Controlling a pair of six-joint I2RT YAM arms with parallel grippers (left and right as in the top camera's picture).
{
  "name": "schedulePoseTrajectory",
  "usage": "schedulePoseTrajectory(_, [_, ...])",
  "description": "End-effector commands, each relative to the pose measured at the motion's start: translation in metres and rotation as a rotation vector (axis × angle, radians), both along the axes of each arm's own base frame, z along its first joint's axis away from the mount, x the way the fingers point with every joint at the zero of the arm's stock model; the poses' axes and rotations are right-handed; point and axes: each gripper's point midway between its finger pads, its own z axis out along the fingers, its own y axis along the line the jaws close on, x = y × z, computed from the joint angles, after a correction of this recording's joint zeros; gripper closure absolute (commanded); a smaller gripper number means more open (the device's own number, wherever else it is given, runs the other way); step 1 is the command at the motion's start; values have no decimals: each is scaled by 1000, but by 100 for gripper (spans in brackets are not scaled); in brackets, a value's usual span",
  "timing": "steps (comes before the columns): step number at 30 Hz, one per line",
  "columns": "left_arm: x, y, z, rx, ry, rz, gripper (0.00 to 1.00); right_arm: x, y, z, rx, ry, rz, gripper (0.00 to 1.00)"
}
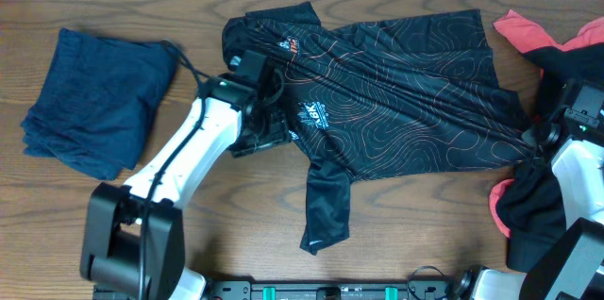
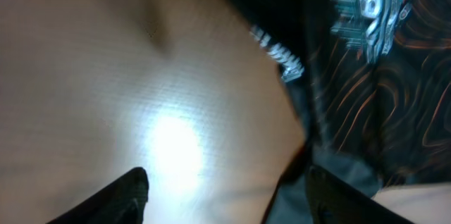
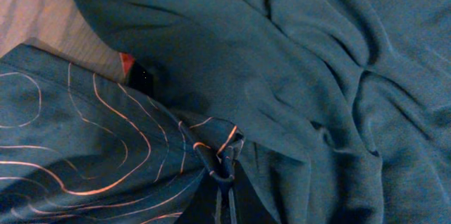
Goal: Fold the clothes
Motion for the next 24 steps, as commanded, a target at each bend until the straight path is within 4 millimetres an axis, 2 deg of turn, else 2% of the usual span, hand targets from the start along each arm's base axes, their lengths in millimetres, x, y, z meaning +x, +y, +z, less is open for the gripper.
schedulePoseTrajectory(1, [9,-3,-20,5,14,16,26,5,-3,8,-7,-18,10,99])
schedulePoseTrajectory(8, [45,-16,-48,-28,-67,26,27,4,-3,8,-4,-11,10,99])
schedulePoseTrajectory(15, [52,-16,-65,-15,-65,34,38,4,-3,8,-5,-11,10,99])
schedulePoseTrajectory(24, [55,-8,-77,30,-60,104,41,3,-3,7,-4,-6,14,99])
